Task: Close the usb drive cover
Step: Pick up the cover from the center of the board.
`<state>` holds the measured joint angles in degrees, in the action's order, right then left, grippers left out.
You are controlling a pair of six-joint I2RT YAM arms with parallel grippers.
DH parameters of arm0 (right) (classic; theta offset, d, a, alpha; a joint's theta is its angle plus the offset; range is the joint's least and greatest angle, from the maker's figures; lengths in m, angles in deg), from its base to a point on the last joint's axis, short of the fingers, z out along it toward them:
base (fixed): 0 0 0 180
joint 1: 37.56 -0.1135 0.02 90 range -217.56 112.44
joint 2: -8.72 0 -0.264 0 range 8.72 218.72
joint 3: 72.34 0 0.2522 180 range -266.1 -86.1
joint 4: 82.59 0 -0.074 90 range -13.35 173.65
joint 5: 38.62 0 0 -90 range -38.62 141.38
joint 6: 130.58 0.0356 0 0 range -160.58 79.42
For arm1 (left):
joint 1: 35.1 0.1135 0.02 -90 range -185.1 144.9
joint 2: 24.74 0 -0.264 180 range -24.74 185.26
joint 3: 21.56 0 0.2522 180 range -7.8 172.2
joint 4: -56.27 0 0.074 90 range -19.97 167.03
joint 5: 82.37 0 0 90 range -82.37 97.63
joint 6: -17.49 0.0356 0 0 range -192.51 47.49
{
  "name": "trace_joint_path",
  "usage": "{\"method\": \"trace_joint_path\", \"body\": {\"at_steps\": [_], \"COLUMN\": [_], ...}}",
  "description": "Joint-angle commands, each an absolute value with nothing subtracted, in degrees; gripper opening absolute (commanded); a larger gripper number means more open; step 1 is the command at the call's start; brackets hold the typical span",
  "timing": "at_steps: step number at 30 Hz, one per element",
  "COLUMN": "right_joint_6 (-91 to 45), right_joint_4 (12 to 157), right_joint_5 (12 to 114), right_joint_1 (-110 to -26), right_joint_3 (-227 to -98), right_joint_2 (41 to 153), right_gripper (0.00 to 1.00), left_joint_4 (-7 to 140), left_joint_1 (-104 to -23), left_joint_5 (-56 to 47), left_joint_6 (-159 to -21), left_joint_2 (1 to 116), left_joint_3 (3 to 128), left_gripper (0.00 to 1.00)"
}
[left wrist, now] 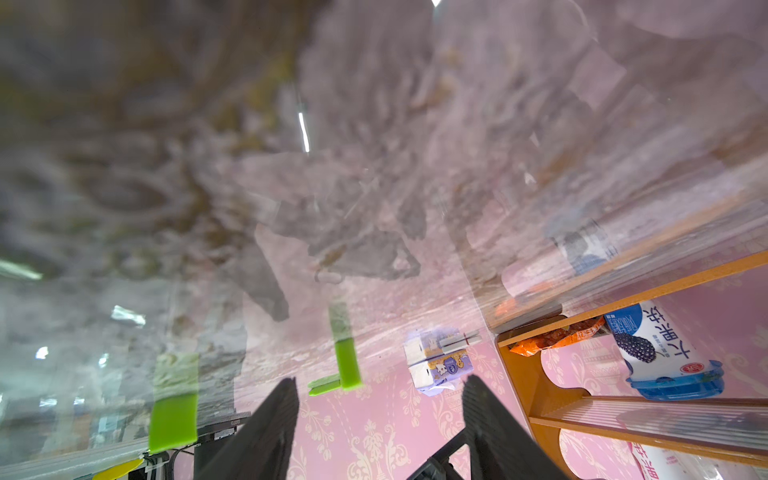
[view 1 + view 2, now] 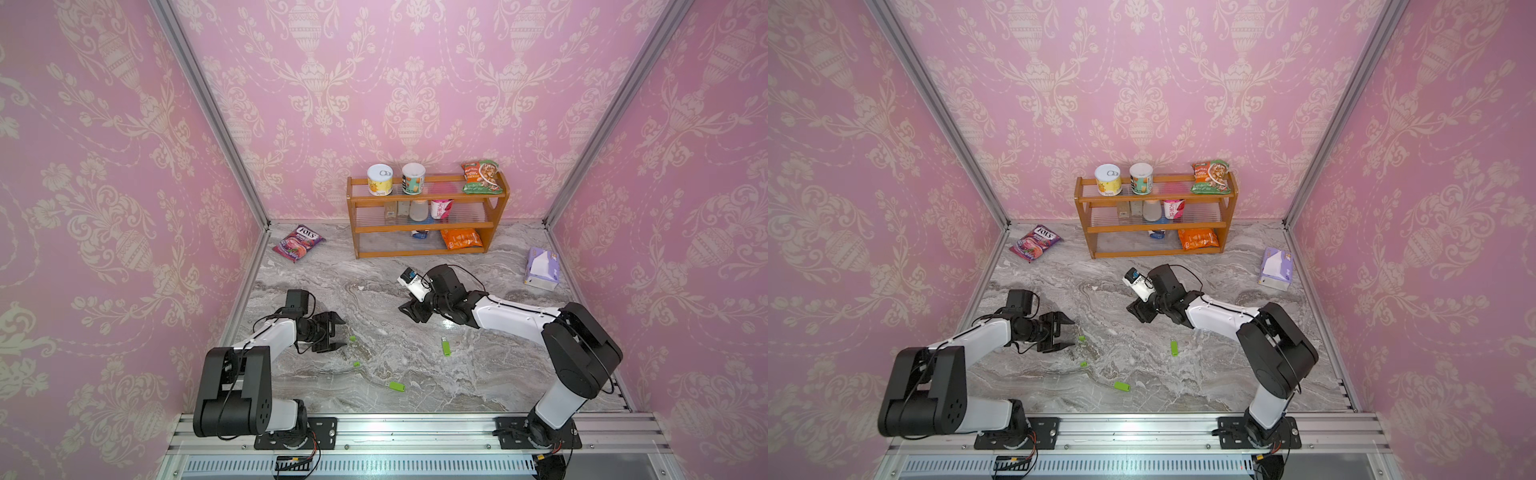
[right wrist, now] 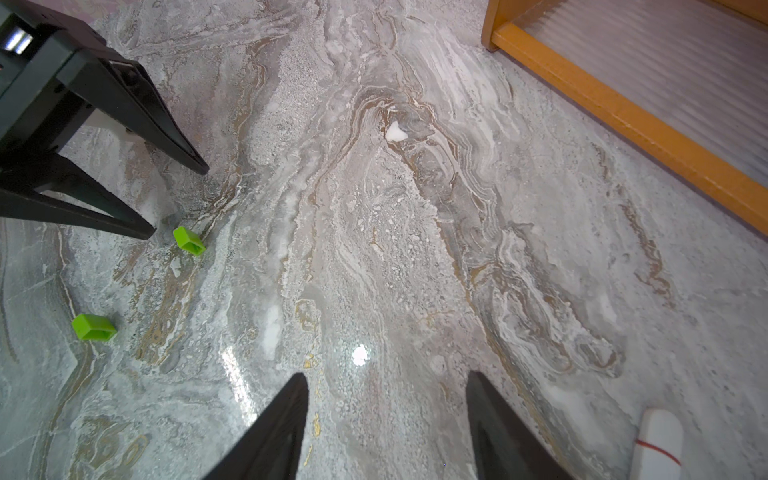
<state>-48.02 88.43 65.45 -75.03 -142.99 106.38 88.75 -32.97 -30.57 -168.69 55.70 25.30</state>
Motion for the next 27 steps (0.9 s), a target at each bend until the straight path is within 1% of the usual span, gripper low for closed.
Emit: {"method": "trace_joint_path", "body": {"at_steps": [1,8,11,21,25,27], "right_joint_6": [-47.2,-47.3,-47.2,-47.1,-47.1,-47.2], "right_joint_4": [87.5,86.8,86.8,87.1,87.3,87.3], "right_joint_5": [65.0,64.8,64.4,64.3,64.3,64.1], "right_joint_1": [-74.7,-74.6,-74.6,-74.5,-74.6,-74.5], "right_joint_3": [-143.6,-143.4,-142.9,-141.6,-141.1,-141.0], "right_joint_2": [106.8,106.2,105.5,104.5,104.2,104.1], "right_gripper": [0.63,0.63,0.63,0.63,0.63,0.63], "left_joint_4": [90.9,89.9,90.2,94.1,94.5,93.9], "left_joint_1": [-34.7,-37.6,-37.9,-39.4,-40.8,-41.1], "left_joint_5": [-28.1,-26.4,-25.6,-23.6,-22.1,-22.0], "left_joint_6": [-169.7,-171.4,-172.0,-172.2,-172.9,-173.4], "left_joint_2": [57.9,58.9,58.3,57.0,57.3,58.0], "left_joint_3": [25.4,23.7,23.1,24.2,24.5,24.4], "left_gripper": [0.65,0.58,0.51,0.5,0.47,0.44]}}
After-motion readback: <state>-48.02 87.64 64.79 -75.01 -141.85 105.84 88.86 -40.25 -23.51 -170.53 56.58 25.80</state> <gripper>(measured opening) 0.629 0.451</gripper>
